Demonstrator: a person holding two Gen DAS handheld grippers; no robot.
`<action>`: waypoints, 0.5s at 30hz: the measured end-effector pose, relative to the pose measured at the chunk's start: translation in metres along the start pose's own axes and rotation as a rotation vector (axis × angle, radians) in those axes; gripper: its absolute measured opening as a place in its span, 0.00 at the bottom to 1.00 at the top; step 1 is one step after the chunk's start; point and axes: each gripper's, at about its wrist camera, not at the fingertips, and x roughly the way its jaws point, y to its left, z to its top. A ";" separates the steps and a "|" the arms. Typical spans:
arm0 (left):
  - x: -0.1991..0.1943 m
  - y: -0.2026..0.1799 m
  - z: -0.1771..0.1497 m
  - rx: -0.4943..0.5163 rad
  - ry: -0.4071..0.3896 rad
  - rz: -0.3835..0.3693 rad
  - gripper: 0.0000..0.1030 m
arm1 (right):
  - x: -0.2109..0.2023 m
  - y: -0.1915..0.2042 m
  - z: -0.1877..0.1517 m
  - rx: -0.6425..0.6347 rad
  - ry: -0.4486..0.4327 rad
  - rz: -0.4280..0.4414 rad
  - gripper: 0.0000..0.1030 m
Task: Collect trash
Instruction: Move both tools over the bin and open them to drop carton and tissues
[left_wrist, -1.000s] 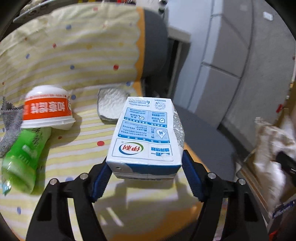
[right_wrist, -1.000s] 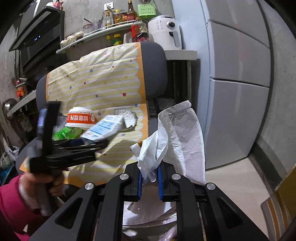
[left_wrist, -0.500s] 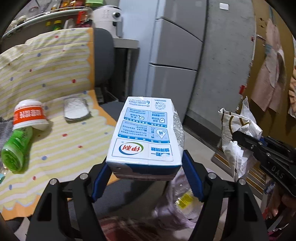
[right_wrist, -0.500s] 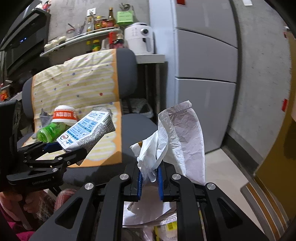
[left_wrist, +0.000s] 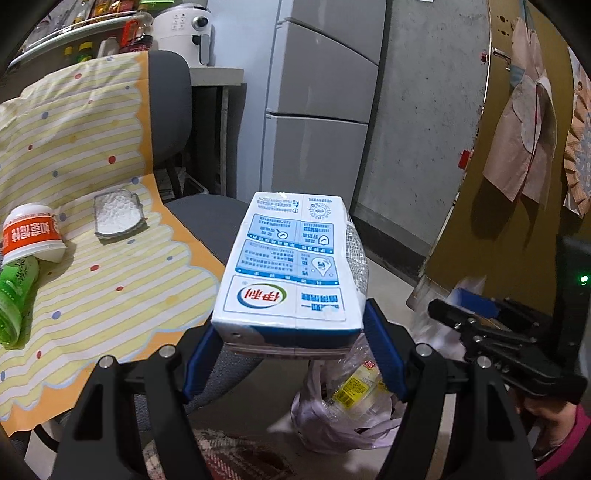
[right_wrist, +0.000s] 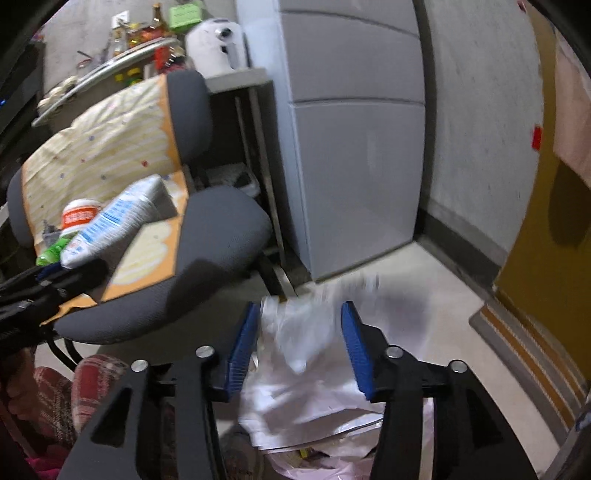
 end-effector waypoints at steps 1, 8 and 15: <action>0.003 -0.001 0.000 0.003 0.007 -0.003 0.69 | 0.004 -0.003 -0.002 0.008 0.007 -0.006 0.48; 0.013 -0.011 -0.002 0.027 0.029 -0.024 0.69 | 0.011 -0.019 -0.004 0.061 0.020 -0.005 0.48; 0.009 -0.042 -0.001 0.121 0.011 -0.132 0.69 | -0.021 -0.034 0.011 0.093 -0.085 -0.023 0.49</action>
